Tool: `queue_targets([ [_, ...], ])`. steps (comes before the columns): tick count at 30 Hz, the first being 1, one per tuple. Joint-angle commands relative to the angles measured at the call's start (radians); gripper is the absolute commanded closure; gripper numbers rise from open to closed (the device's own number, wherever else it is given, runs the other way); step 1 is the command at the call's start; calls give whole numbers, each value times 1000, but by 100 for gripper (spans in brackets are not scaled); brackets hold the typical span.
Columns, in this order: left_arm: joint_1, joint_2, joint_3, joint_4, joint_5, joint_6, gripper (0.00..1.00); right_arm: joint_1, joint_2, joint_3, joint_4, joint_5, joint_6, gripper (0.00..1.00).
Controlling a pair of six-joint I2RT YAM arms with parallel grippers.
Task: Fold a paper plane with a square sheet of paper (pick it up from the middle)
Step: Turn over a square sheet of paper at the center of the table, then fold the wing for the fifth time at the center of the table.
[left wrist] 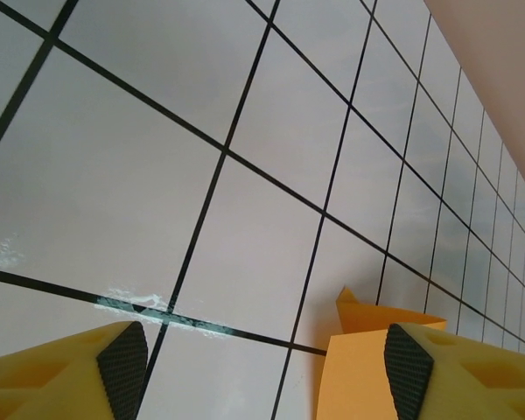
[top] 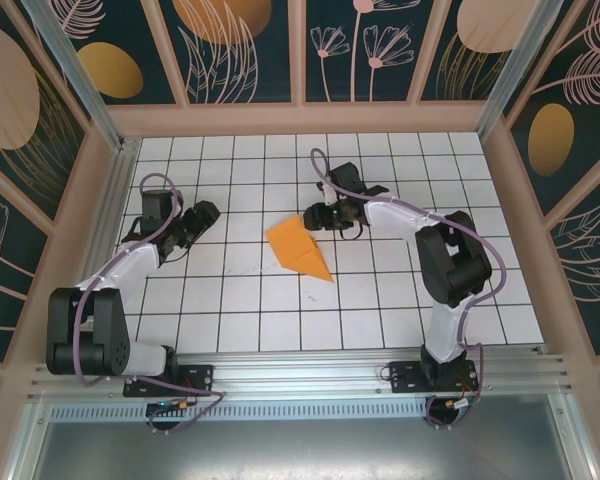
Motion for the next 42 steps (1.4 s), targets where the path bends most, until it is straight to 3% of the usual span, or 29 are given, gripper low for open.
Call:
queue_targets([
  [1, -13, 2, -27, 65, 65, -17, 25, -24, 39, 1, 77, -199, -67, 44],
  [12, -65, 13, -70, 116, 77, -14, 12, -40, 156, 59, 58, -352, -131, 50],
  [13, -70, 14, -73, 121, 78, -11, 11, -40, 163, 65, 58, -355, -130, 53],
  [17, -91, 16, -91, 154, 97, -10, 4, -53, 171, 62, 97, -408, -89, 79],
  [20, -108, 11, -112, 182, 109, -16, 2, -64, 150, 19, 175, -434, -10, 88],
  [33, -261, -33, -299, 492, 149, -196, 2, -95, 75, -213, 643, -521, 504, 90],
  [42, -356, 55, -399, 859, 201, -353, 2, -127, 75, -251, 876, -641, 706, 90],
])
